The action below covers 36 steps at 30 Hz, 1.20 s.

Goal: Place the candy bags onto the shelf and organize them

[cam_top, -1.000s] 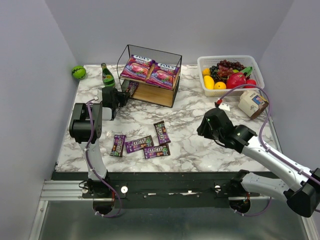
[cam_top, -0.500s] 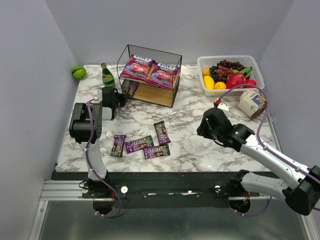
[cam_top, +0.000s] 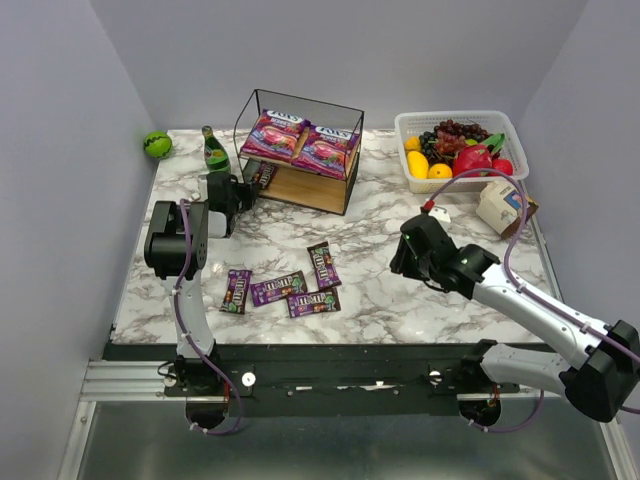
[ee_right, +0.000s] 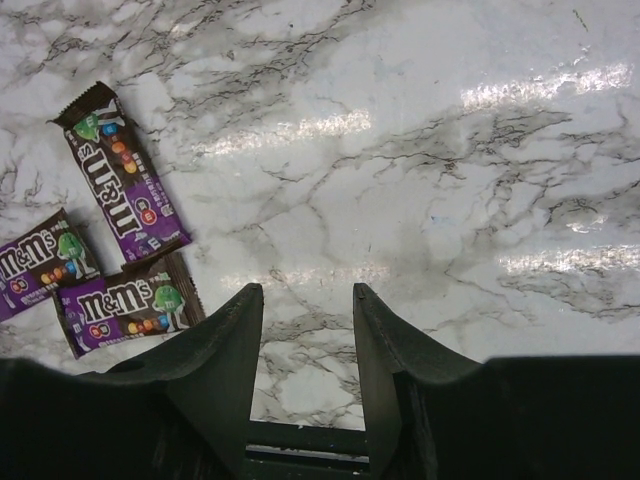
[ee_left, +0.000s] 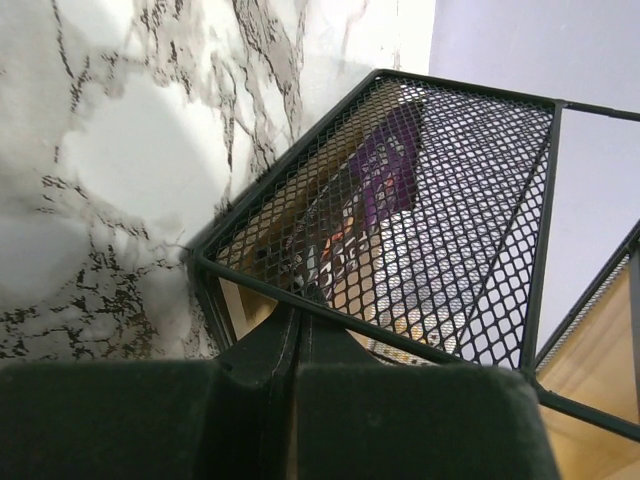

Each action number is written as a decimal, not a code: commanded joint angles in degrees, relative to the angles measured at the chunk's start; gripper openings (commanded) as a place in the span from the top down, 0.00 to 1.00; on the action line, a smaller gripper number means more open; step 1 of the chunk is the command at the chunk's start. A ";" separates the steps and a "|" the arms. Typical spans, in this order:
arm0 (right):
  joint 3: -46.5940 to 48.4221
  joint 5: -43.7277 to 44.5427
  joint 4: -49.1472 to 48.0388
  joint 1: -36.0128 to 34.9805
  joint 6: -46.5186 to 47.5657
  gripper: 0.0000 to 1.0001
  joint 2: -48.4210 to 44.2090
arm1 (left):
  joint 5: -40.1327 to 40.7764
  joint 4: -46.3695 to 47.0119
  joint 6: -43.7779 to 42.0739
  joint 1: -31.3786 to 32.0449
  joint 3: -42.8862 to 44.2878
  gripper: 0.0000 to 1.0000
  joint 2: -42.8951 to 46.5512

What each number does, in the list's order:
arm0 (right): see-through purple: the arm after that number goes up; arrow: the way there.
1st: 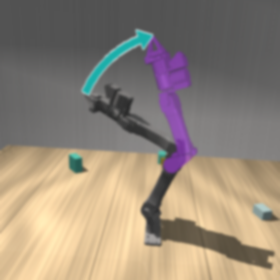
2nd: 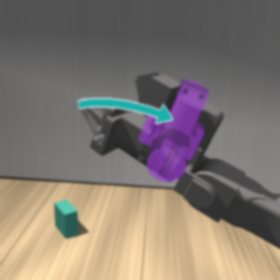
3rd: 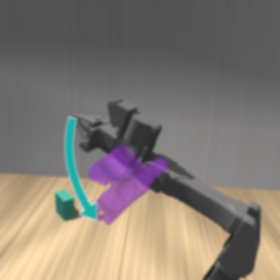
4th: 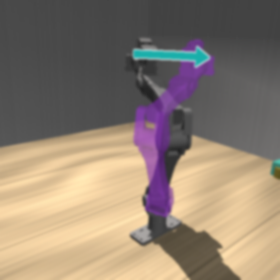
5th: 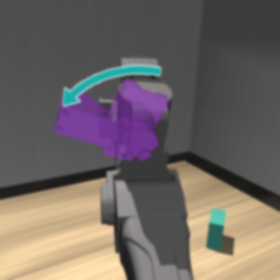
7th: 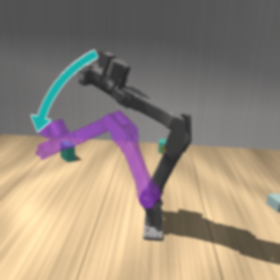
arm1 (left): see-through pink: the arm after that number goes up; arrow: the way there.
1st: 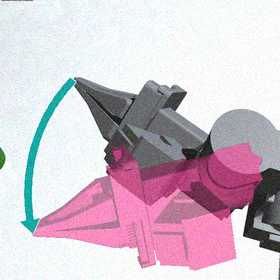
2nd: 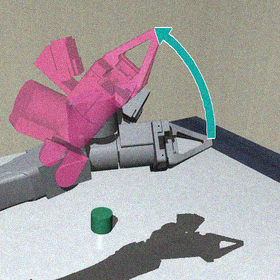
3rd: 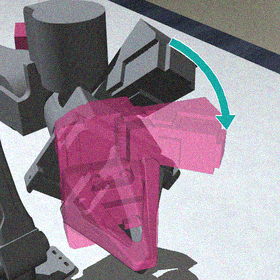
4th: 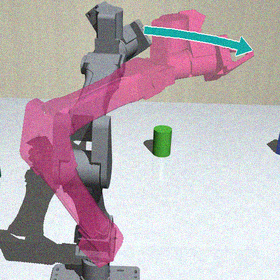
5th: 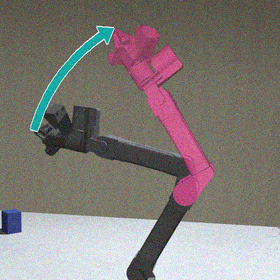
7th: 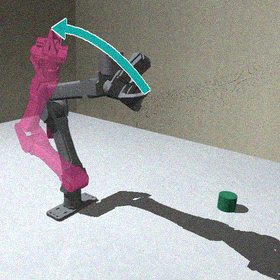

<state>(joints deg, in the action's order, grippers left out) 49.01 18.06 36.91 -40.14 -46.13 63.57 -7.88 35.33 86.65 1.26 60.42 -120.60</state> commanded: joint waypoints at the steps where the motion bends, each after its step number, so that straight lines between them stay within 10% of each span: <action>1: 1.87 -0.57 -1.22 0.24 -0.01 0.50 0.76 | 1.02 2.28 0.19 -0.20 0.05 0.92 -0.78; 12: 1.44 -2.42 -2.62 0.24 0.43 0.43 1.21 | 0.32 1.15 -4.02 -0.03 -4.43 0.36 5.88; 23: -0.23 -6.81 -5.17 0.24 1.13 0.36 2.17 | -4.15 -7.28 -12.38 2.26 -11.63 0.32 16.96; 29: -0.59 -15.42 -12.20 -0.20 6.13 0.33 4.28 | -2.77 -34.42 -25.38 2.17 -12.08 0.34 29.26; 36: 3.89 -20.08 -14.41 -1.61 7.46 0.32 11.22 | 17.80 -66.23 -33.91 1.91 -14.10 0.34 47.09</action>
<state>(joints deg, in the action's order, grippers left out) 50.02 2.59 25.10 -40.84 -40.40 71.79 -3.40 -7.94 60.38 3.44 48.53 -81.10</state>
